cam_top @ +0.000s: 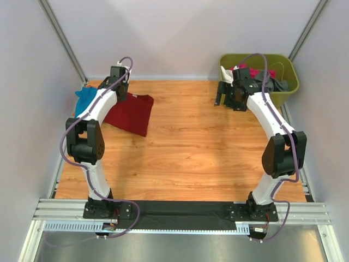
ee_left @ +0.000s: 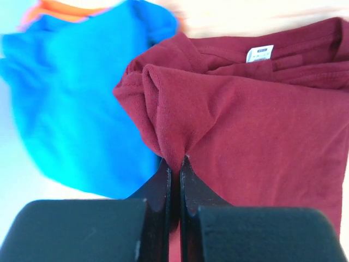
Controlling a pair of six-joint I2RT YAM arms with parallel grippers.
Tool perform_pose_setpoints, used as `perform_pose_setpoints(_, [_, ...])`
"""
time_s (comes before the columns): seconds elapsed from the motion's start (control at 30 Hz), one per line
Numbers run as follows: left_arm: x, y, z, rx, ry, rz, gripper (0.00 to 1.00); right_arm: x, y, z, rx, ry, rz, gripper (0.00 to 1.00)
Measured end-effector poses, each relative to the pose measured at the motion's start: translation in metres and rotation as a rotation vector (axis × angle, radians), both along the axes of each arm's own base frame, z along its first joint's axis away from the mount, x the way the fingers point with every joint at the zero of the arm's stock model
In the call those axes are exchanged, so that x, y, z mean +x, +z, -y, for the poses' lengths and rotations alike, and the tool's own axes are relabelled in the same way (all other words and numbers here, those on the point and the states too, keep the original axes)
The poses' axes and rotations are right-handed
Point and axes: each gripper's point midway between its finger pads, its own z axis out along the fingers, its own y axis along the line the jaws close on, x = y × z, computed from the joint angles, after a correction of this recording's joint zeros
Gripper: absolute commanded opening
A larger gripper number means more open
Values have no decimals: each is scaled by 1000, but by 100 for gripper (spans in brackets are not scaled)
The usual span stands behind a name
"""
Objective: Fold and stack the t-shirts
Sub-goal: Neatly place the folded tshirt to the corner
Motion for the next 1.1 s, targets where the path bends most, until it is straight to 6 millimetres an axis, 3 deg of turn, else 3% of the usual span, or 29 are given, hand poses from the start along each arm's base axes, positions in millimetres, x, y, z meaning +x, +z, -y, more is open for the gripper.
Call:
perform_pose_setpoints(0.33, [18,49,-44,75,26,80,0,6,-16,5,-33,-20,-25,100])
perform_pose_setpoints(0.5, [21,60,-53,95,51,102,0,14,-32,4,-41,-21,-57,100])
perform_pose_setpoints(0.7, [20,64,-62,125,56,95,0,23,-34,5,-41,-26,-56,100])
perform_pose_setpoints(0.97, [32,101,-75,132,51,167,0,23,-37,5,-42,-27,-62,100])
perform_pose_setpoints(1.1, [33,105,-76,129,51,175,0,27,-38,5,-44,-25,-62,100])
